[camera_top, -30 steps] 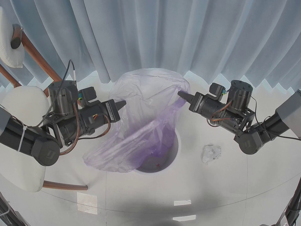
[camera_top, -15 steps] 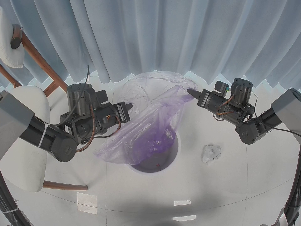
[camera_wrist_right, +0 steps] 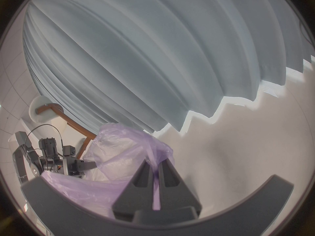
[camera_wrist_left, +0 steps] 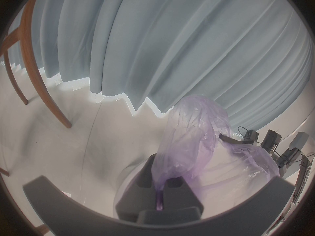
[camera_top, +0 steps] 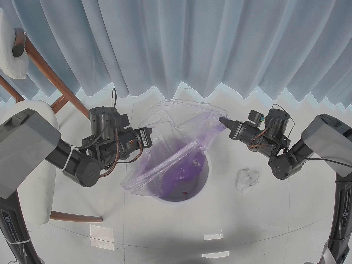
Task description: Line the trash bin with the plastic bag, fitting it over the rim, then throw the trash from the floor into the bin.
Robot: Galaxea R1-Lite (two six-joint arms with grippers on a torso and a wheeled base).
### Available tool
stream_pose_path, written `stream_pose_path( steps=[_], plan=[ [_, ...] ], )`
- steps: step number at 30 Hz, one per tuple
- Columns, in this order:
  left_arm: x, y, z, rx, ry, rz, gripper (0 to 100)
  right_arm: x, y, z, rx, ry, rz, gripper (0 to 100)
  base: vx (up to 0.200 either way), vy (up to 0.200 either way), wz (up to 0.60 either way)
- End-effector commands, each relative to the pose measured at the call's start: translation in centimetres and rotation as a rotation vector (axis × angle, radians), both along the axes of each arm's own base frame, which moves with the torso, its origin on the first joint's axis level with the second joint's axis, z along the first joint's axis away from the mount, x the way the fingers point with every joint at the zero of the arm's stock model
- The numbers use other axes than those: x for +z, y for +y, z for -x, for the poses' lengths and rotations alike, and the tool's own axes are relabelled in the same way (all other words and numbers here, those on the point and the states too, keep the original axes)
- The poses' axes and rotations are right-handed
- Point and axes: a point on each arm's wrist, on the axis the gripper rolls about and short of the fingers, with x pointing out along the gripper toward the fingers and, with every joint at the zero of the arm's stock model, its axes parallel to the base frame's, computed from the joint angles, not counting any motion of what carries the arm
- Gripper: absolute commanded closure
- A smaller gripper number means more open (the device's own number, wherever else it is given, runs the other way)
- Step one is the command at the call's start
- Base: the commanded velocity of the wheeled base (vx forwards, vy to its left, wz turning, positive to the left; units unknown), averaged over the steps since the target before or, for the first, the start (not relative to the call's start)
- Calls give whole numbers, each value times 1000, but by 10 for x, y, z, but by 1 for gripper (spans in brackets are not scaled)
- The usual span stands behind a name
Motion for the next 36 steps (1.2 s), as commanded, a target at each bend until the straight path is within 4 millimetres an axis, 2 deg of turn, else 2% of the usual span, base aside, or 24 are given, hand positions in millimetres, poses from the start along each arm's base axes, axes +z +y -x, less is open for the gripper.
stream_pose_path(
  steps=[1,6,14,19,23,25,29,33,36],
  plan=[
    [-14,6,-20,29,9,-3,100,-31,-8,-16,-28,38,16,100,0,0,0],
    [-22,12,-31,50,13,-4,100,-43,-17,-29,-56,38,14,100,0,0,0],
    [-28,16,-43,54,15,2,100,-56,-13,-44,-56,4,2,100,0,0,0],
    [-26,18,-52,65,4,11,100,-57,-8,-54,-52,-18,-6,100,0,0,0],
    [-28,23,-56,77,4,11,100,-59,-7,-56,-52,-16,-5,100,0,0,0],
    [-40,30,-63,98,25,4,100,-66,-7,-56,-50,-5,-1,100,0,0,0],
    [-51,40,-69,122,51,-4,100,-76,-6,-57,-64,11,6,100,0,0,0],
    [-62,42,-69,126,78,-13,100,-85,-6,-57,-76,25,12,100,0,0,0],
    [-63,42,-66,122,81,-13,100,-86,-7,-56,-79,22,11,100,0,0,0]
  ],
)
